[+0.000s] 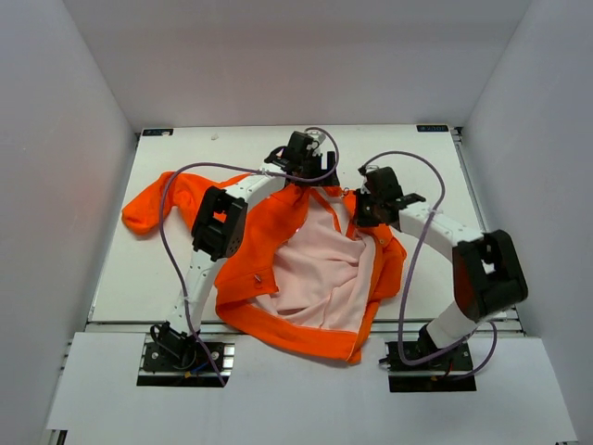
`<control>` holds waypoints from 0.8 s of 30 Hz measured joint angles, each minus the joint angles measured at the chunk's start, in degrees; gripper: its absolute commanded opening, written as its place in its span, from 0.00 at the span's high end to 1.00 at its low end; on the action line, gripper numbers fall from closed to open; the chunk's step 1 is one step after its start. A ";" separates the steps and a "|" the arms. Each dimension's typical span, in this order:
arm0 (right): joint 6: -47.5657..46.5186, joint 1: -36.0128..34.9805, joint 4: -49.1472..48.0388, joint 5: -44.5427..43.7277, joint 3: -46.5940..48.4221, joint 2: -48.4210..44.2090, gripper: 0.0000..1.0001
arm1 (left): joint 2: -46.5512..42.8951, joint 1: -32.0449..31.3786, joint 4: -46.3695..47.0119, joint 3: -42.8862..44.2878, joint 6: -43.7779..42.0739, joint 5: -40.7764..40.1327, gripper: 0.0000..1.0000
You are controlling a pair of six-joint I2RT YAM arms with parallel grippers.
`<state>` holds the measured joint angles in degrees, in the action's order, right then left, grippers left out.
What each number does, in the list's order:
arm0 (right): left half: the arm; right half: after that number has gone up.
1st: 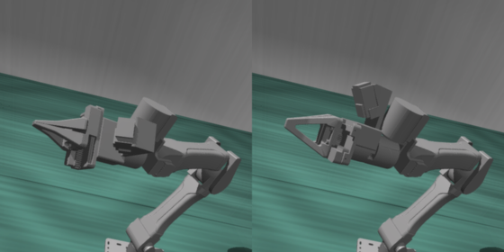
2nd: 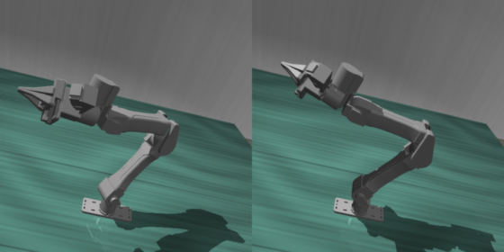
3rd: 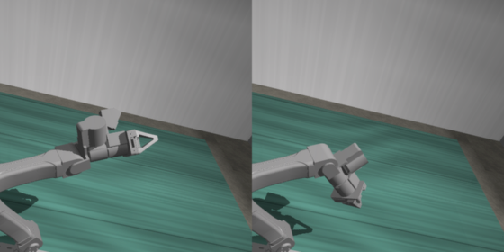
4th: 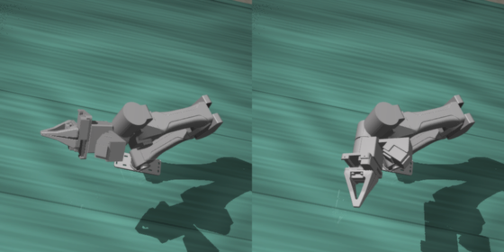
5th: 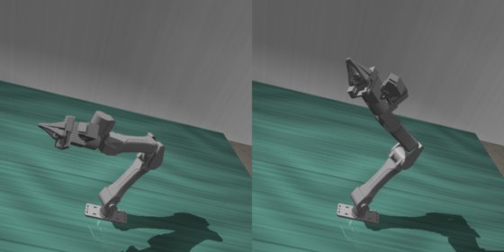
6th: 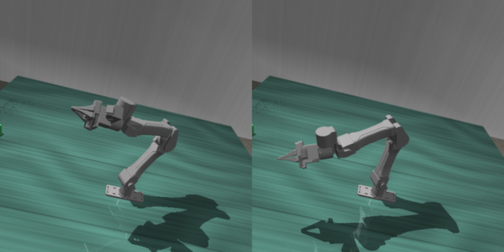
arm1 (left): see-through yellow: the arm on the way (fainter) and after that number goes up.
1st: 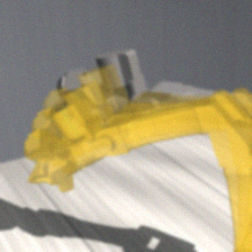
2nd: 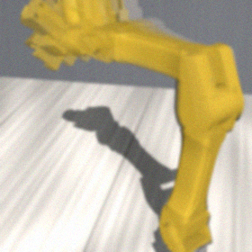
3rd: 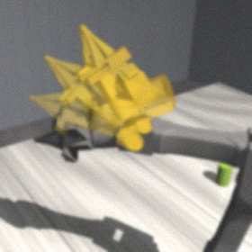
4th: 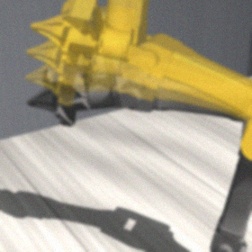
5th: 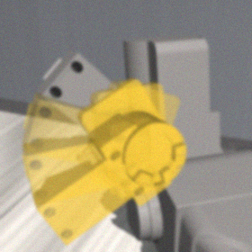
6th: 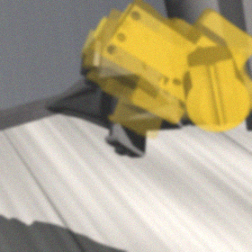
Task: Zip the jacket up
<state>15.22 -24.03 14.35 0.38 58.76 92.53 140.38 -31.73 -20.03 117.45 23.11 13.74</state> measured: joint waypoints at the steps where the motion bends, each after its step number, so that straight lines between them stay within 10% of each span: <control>1: 0.04 -0.07 -0.37 0.55 -1.03 -1.64 1.00 | 0.17 0.02 -0.17 0.20 0.31 0.02 0.02; 24: 4.26 -0.11 8.70 12.07 -9.03 -43.80 1.00 | 1.25 -0.52 -0.46 1.03 2.58 -3.39 0.02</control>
<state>19.49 -24.14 23.05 12.45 49.74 48.73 141.62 -32.25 -20.49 118.48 25.69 10.35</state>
